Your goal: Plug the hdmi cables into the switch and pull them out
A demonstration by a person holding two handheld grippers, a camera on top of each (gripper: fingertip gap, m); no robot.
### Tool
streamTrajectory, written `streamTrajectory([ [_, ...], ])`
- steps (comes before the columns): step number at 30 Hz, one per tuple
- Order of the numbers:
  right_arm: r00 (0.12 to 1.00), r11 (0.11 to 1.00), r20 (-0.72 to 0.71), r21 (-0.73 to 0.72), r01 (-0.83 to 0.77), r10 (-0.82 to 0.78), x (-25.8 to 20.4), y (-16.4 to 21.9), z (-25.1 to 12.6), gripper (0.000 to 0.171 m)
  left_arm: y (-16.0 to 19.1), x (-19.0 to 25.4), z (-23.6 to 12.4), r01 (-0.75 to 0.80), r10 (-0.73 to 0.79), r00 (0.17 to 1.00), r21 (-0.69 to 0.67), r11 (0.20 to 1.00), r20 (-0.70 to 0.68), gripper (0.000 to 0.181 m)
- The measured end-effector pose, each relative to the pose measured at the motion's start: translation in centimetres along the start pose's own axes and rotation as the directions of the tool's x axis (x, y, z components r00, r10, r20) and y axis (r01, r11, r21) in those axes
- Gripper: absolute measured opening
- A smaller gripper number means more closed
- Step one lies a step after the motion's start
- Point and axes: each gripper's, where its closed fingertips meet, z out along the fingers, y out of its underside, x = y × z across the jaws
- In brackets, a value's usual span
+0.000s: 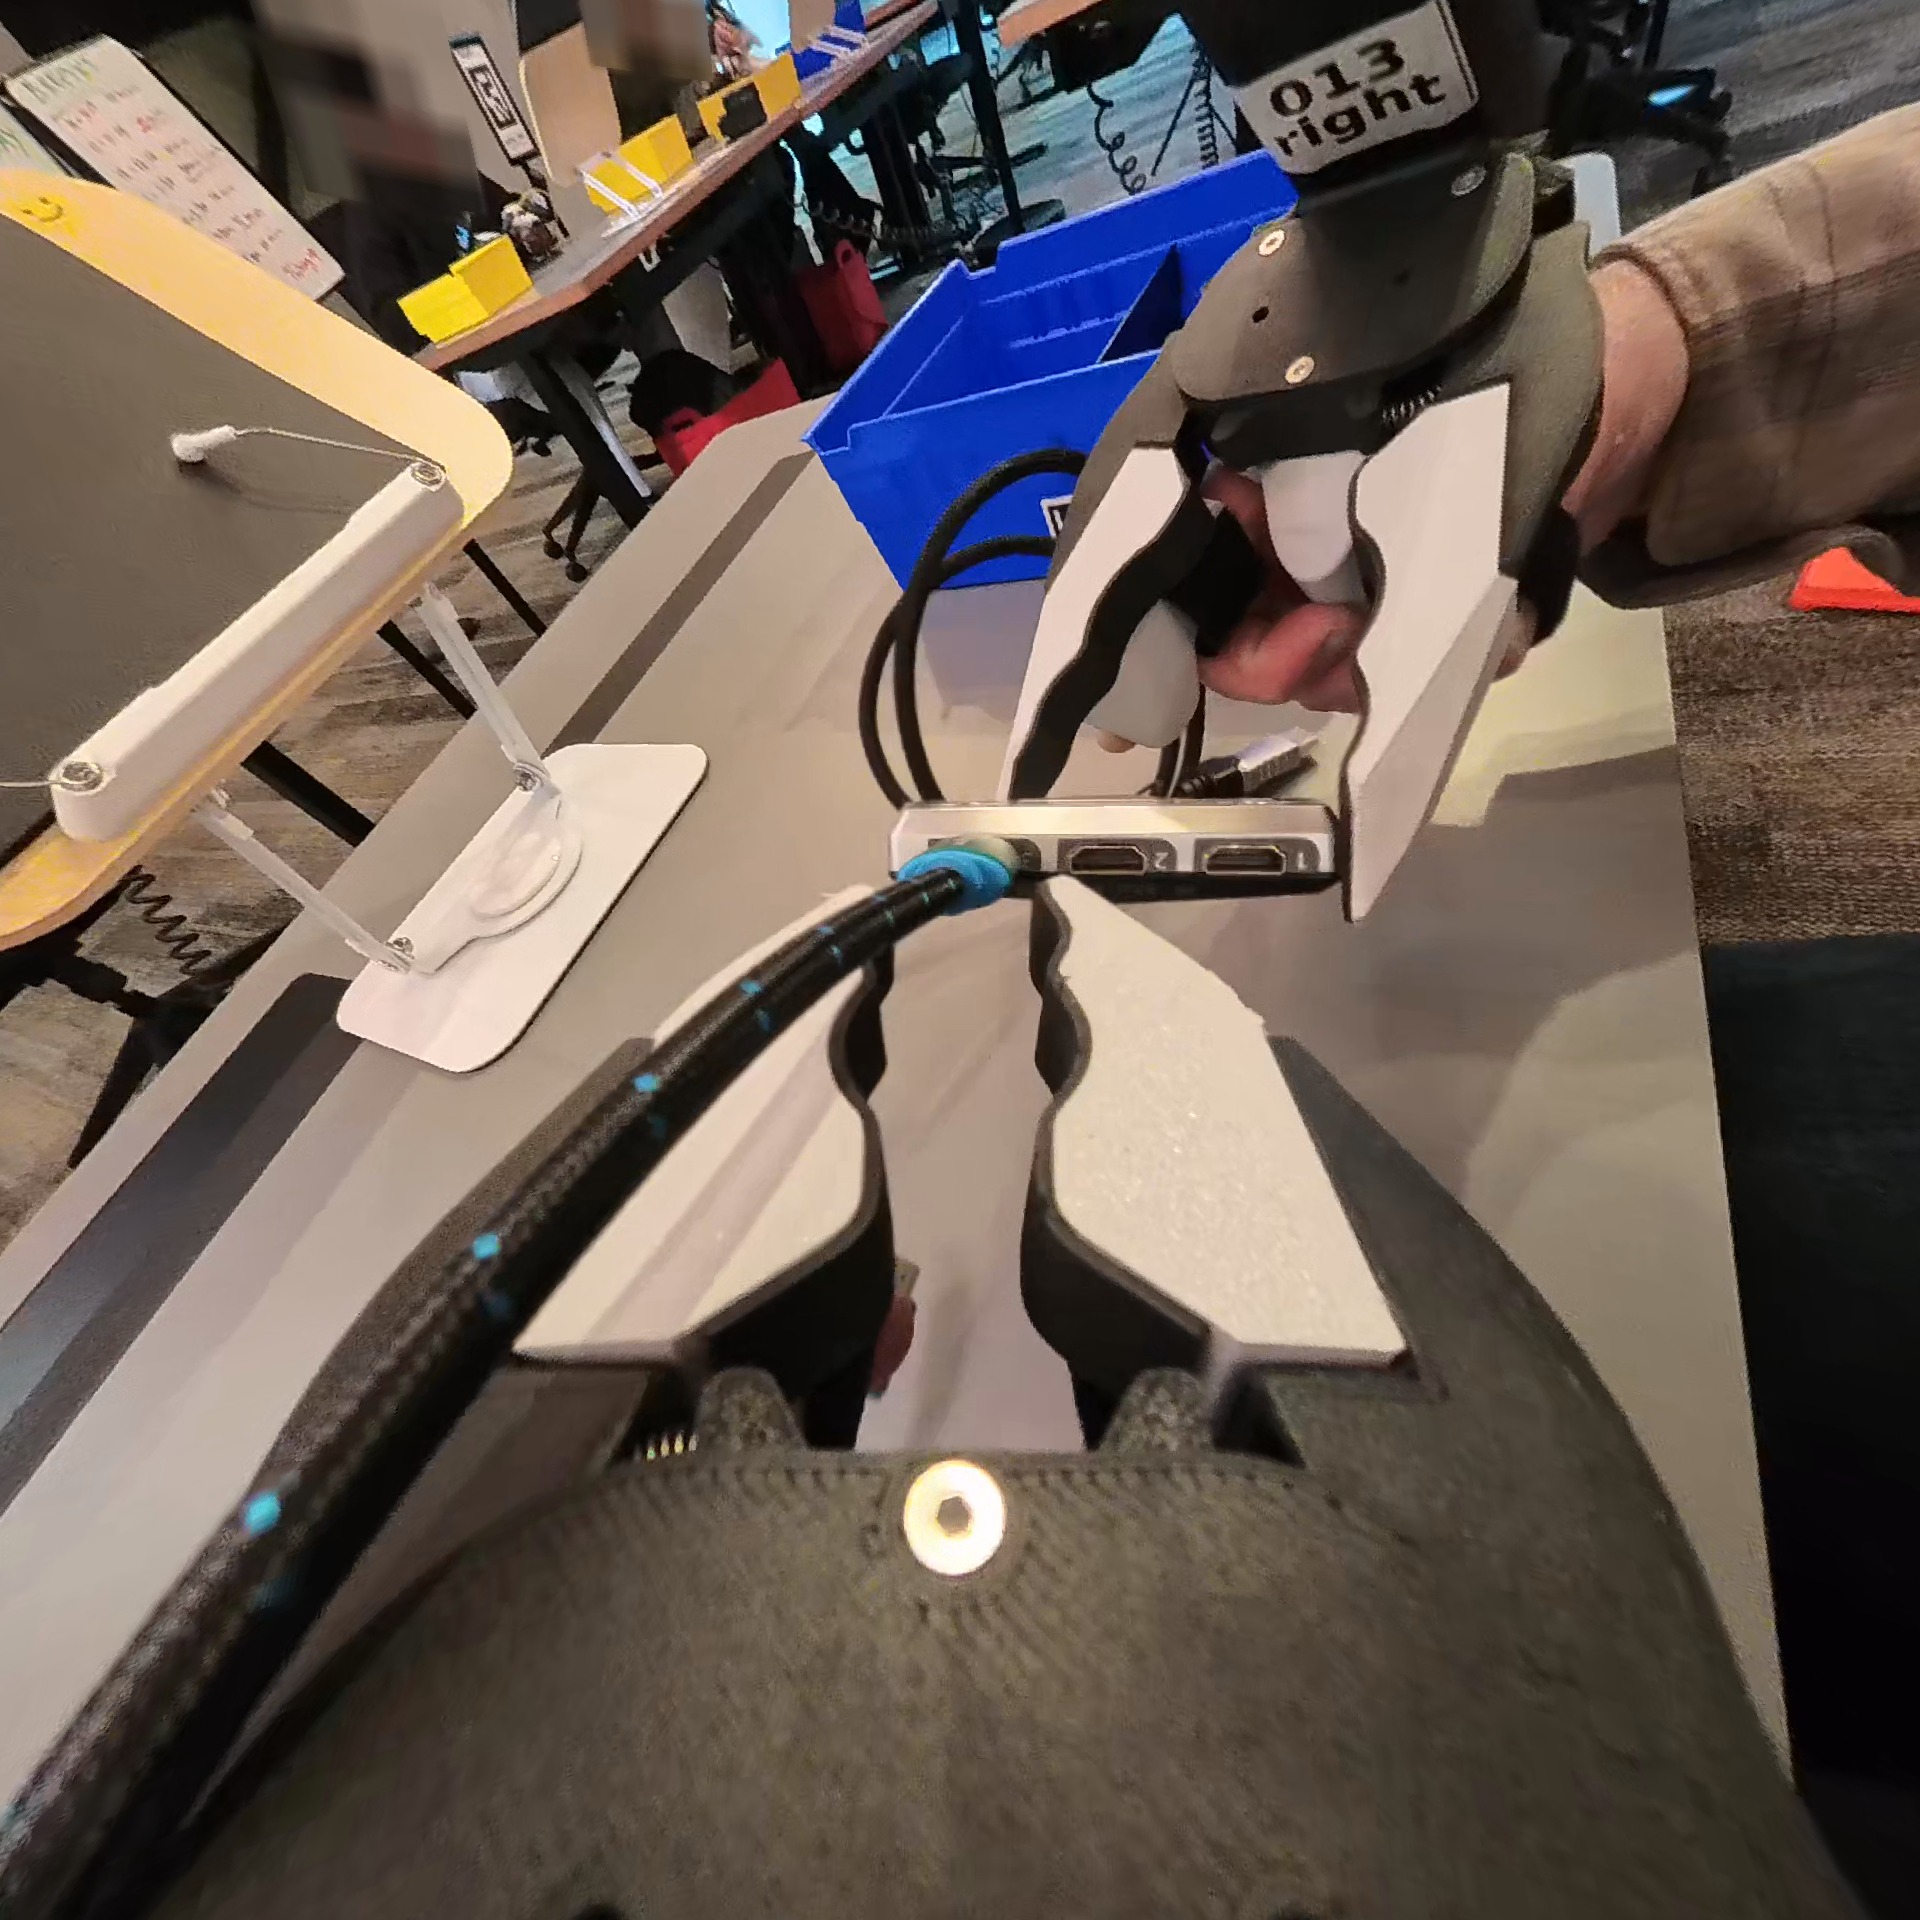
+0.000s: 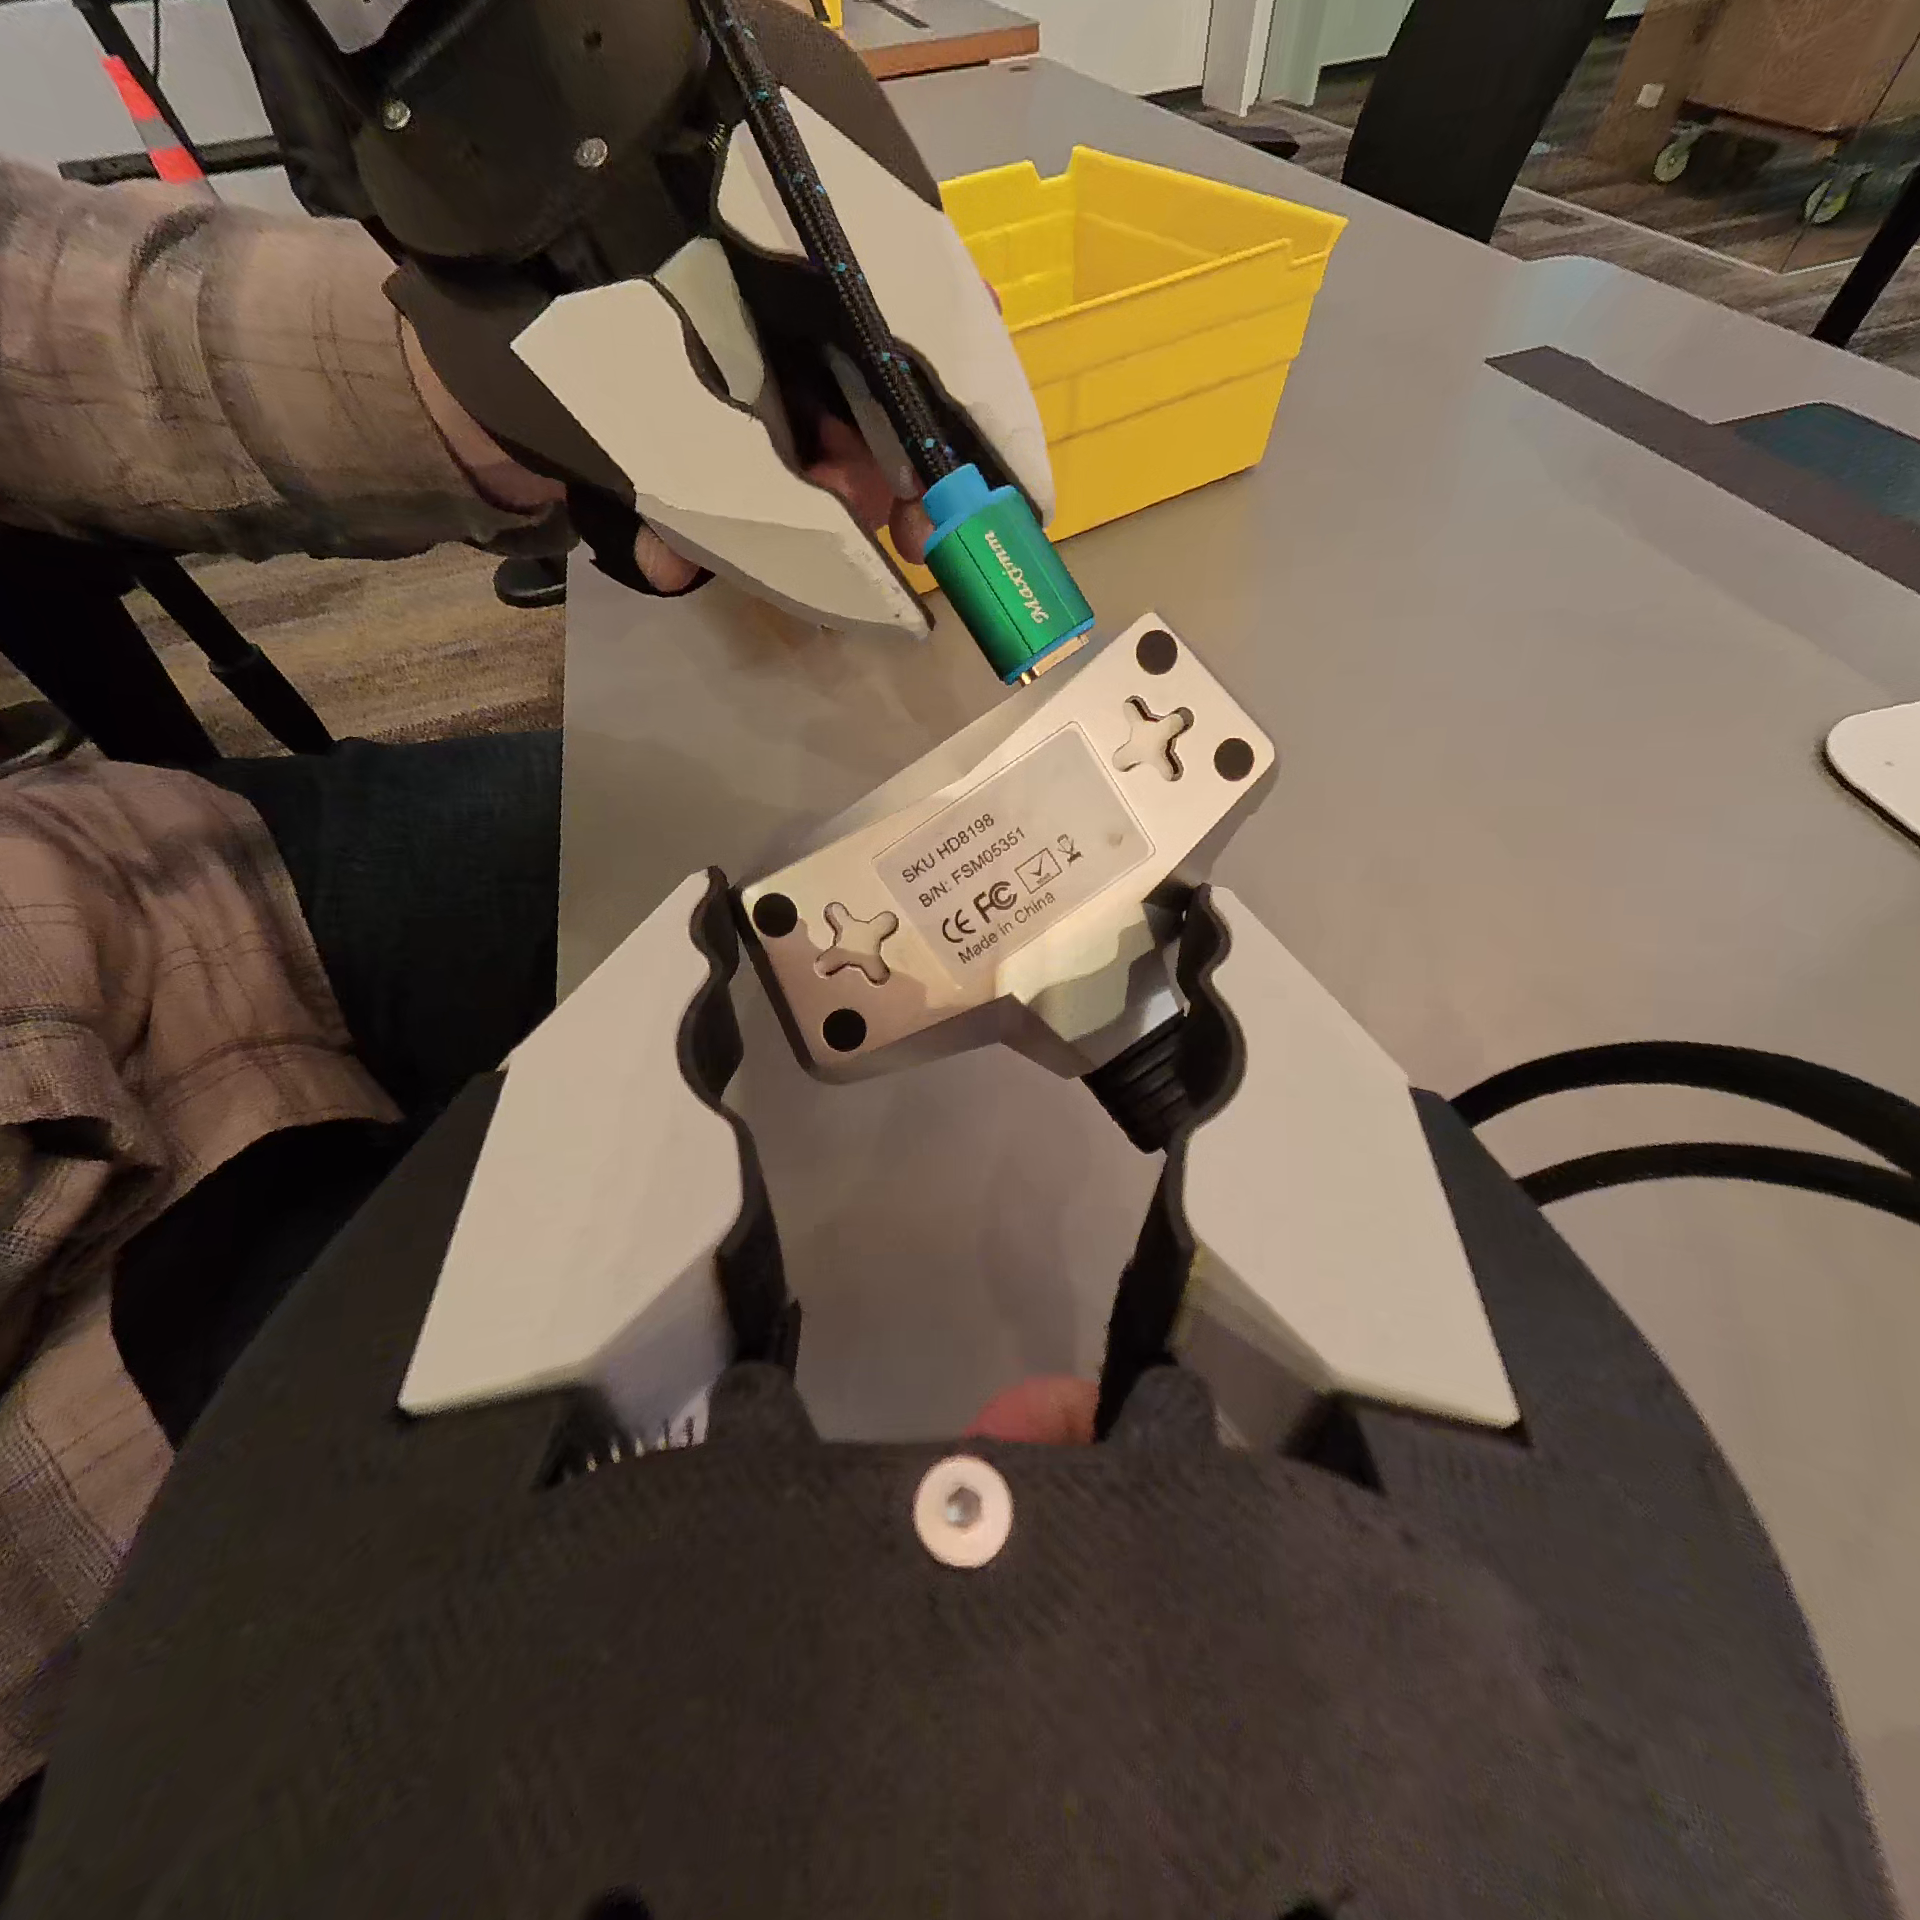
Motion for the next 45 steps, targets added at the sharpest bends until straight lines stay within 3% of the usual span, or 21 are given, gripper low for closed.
streamTrajectory([
  [6, 0.999, 1.000, -0.046, -0.025, 0.019, -0.020, 0.6, 0.2, 0.0, 0.084, 1.4, -0.3, 0.5, 0.011, -0.009, 0.999, -0.080, 0.997, 0.032, 0.027],
  [18, 0.975, 0.998, -0.223, -0.066, -0.022, 0.007, 4.1, 1.7, -0.9, 0.084, 7.8, 1.7, 1.6, 0.055, -0.070, 0.997, -0.418, 0.907, -0.022, 0.055],
  [36, 0.942, 0.973, -0.331, -0.230, -0.021, -0.057, 6.3, 5.2, -1.1, 0.085, 4.8, 4.6, 1.3, -0.085, 0.034, 0.988, -0.340, 0.936, -0.152, 0.044],
  [45, 0.931, 0.906, -0.314, -0.421, 0.039, -0.186, 6.2, 8.2, 0.1, 0.085, 2.1, 0.4, -1.9, -0.174, 0.162, 0.985, -0.305, 0.936, -0.064, 0.042],
])
